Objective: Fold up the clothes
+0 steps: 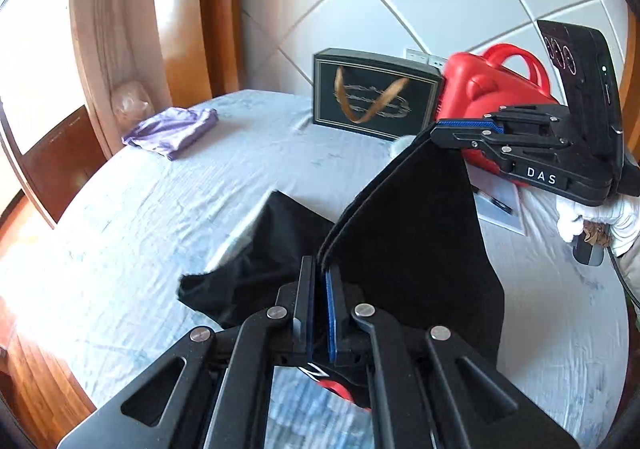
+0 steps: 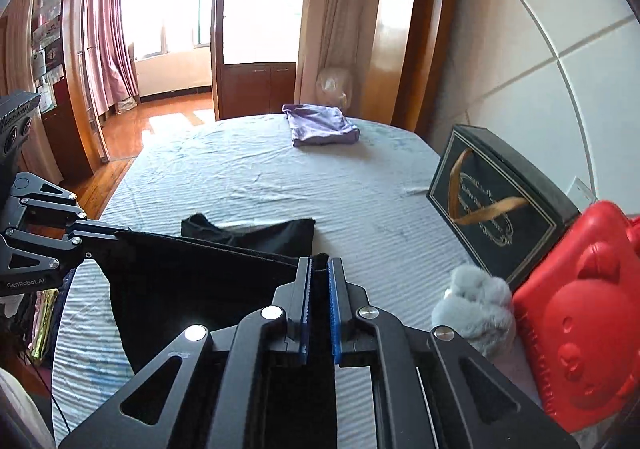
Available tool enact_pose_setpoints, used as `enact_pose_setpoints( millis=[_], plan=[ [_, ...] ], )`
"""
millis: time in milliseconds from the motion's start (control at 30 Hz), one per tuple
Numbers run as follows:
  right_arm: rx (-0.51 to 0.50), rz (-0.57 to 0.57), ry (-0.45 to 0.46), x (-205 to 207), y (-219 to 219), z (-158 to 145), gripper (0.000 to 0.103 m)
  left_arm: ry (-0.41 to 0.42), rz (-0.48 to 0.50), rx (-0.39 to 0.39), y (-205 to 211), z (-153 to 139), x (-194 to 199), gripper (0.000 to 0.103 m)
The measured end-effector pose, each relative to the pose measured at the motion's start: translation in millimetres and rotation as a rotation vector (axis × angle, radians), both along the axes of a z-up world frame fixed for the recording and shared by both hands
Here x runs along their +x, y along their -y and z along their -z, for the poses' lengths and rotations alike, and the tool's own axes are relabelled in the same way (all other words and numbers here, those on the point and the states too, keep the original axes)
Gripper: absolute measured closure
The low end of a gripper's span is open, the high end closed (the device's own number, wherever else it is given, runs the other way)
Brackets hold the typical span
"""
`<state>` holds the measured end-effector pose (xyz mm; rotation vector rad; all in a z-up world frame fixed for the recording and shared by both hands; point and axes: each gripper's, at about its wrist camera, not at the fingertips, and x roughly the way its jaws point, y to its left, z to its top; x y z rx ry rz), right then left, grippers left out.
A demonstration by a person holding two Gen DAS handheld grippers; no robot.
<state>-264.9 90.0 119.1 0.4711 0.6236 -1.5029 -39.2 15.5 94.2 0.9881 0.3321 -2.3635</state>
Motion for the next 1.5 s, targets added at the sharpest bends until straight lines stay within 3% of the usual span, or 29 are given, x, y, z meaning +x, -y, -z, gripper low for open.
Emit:
enact_pose_setpoints(
  millis=[133,267,367,433,567,667,800,900,1000,1167,1300,1500],
  plan=[
    [-0.011,-0.022,0.015,9,78,0,0.096,0.043,-0.036,0.002,80,12,1,0.1],
    [0.118,0.021,0.029,12,163,49,0.096,0.145,-0.063,0.048,156,56,-5,0.096],
    [0.209,0.084,0.071,5,191,84,0.087,0.261,-0.096,0.071,199,98,-12,0.093],
    [0.22,0.125,0.119,-3,183,92,0.067,0.277,-0.136,0.09,212,111,-3,0.087],
    [0.208,0.187,0.169,-19,116,82,0.064,0.214,-0.128,0.152,197,105,20,0.076],
    [0.211,0.238,0.195,-30,54,74,0.064,0.175,-0.069,0.172,159,96,21,0.073],
    [0.252,0.29,0.208,-41,-13,87,0.064,0.159,-0.011,0.205,86,98,4,0.064],
    [0.265,0.291,0.233,-46,-52,101,0.064,0.155,-0.012,0.258,27,107,-1,0.05],
    [0.26,0.244,0.261,-48,-83,113,0.055,0.157,-0.037,0.299,-29,117,-4,0.042],
    [0.227,0.103,0.26,-48,-113,124,0.054,0.182,-0.152,0.272,-98,126,-10,0.04],
    [0.223,-0.002,0.237,-42,-119,134,0.03,0.183,-0.259,0.244,-125,130,-17,0.04],
    [0.204,-0.089,0.203,-47,-113,149,0.028,0.2,-0.371,0.241,-146,140,-27,0.04]
  ],
)
